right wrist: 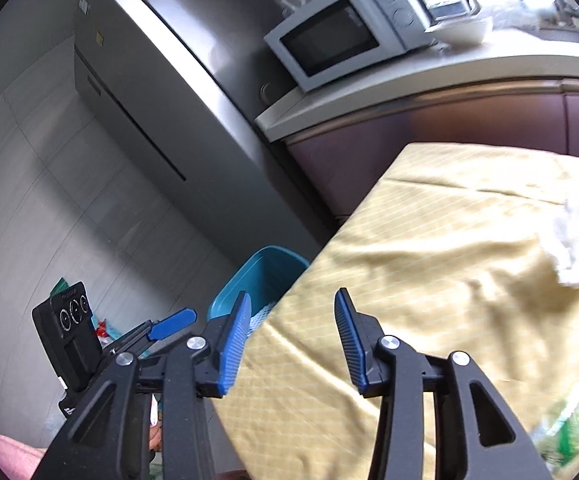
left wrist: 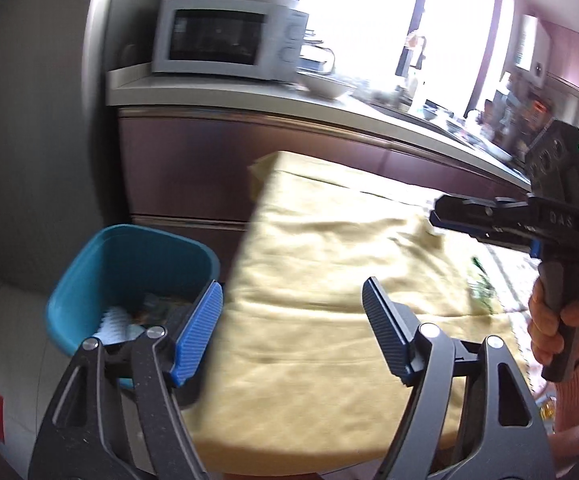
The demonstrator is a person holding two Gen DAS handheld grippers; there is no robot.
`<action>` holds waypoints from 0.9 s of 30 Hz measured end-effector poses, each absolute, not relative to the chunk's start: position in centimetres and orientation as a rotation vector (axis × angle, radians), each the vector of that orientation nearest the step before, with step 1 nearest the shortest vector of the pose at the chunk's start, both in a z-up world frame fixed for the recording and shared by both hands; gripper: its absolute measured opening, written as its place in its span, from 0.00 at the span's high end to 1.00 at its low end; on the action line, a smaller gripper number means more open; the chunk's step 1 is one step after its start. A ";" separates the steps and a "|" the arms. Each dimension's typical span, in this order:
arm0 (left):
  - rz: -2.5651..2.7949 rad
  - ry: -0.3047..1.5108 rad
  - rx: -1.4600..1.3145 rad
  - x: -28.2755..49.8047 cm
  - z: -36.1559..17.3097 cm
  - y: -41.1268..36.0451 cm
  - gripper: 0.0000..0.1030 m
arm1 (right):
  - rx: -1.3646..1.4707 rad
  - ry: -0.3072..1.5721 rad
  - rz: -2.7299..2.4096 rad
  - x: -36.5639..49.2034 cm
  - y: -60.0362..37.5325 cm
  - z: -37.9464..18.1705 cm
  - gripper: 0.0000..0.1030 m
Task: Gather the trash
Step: 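Move both open tools back over the table toward the tissue and wrapper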
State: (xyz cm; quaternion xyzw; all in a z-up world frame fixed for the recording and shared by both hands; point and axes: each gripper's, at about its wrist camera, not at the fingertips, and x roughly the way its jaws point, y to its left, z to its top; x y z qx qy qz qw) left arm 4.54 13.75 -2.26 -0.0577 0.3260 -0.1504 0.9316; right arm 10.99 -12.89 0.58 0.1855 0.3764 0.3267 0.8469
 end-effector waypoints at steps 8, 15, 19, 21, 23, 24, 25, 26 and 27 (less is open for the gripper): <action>-0.513 0.712 -0.076 4.8 -3.0 5.0 0.29 | 0.417 0.738 0.519 9.5 -20.8 0.8 0.54; -0.676 0.757 -0.033 5.7 -4.1 -2.6 0.28 | 0.488 0.736 0.422 9.4 -26.1 -1.1 0.54; -0.759 0.817 -0.033 6.9 -5.1 -6.6 0.28 | 0.506 0.742 0.396 9.4 -28.3 -2.0 0.54; -0.785 0.843 -0.028 7.4 -5.7 -8.3 0.28 | 0.514 0.745 0.386 9.4 -29.2 -2.4 0.54; -0.787 0.869 -0.022 7.9 -6.3 -9.6 0.29 | 0.524 0.748 0.381 9.5 -29.9 -2.8 0.54; -0.788 0.882 -0.022 8.2 -6.5 -10.2 0.30 | 0.527 0.750 0.379 9.6 -30.2 -3.0 0.54; -0.787 0.893 -0.022 8.6 -6.8 -10.6 0.31 | 0.531 0.752 0.377 9.6 -30.4 -3.2 0.54; -0.786 0.907 -0.021 8.8 -7.0 -11.0 0.32 | 0.537 0.755 0.378 9.6 -30.6 -3.3 0.54; -0.786 0.927 -0.020 9.0 -7.3 -11.4 0.36 | 0.544 0.757 0.380 9.6 -30.9 -3.5 0.54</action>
